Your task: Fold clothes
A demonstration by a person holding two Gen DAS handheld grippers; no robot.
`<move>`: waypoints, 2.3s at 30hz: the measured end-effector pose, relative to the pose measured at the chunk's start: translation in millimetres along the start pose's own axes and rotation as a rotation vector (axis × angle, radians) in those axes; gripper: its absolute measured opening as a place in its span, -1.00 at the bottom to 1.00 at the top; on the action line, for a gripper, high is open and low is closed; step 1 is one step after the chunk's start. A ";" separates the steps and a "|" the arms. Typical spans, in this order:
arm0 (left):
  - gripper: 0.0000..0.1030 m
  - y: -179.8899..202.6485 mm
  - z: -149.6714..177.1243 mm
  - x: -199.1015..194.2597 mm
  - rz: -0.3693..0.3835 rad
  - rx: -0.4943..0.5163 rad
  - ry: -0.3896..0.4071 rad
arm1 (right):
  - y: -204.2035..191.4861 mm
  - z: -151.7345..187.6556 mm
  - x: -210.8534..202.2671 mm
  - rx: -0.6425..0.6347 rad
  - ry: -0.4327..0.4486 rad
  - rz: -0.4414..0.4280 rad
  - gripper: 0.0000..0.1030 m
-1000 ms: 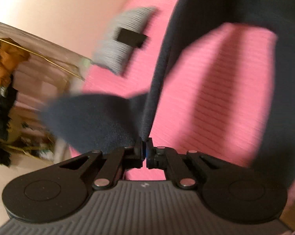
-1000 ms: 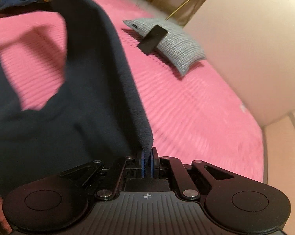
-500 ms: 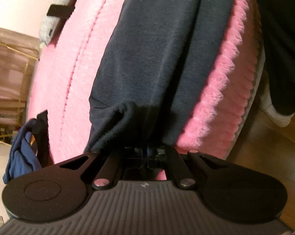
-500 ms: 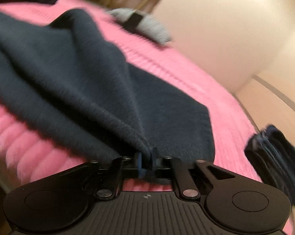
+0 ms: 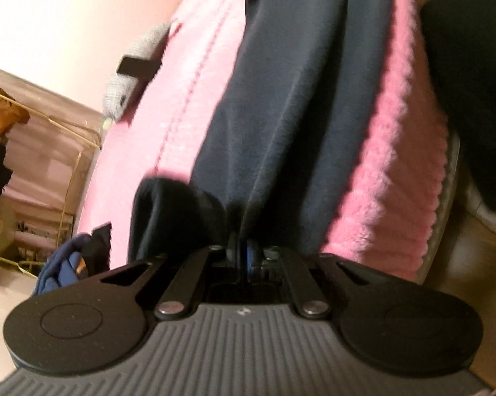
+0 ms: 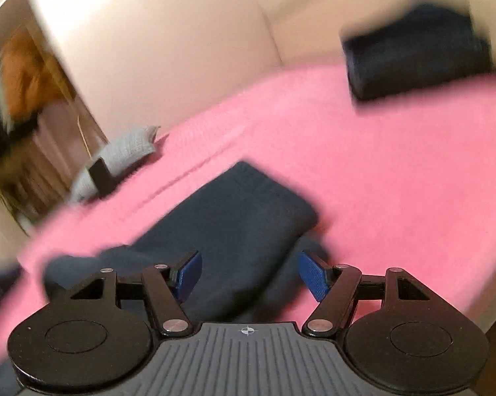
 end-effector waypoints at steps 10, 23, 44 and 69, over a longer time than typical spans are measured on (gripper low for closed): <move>-0.95 -22.6 -2.0 -9.8 -0.057 -0.027 0.043 | 13.3 -29.2 30.3 0.269 -0.026 0.033 -0.95; -0.90 23.2 15.8 3.3 -0.053 -0.044 -0.054 | 27.3 14.8 -10.1 0.142 0.013 0.060 -0.81; -0.11 -76.9 135.4 -28.5 -0.036 -0.866 0.045 | -245.2 164.2 -69.5 -0.738 0.014 -0.245 0.45; -0.88 -44.7 121.3 18.0 -0.243 -0.129 -0.169 | -299.7 213.6 -42.5 -0.944 -0.016 -0.339 0.76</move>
Point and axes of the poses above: each gripper's, at about its wrist camera, not at the fingertips, and x roughly the way its jaws point, y to its right, z to its underside, the point moved 2 cm from there along x, roughly the way its jaws point, and after that the axes turned 9 degrees about z, right-handed, at the moved point
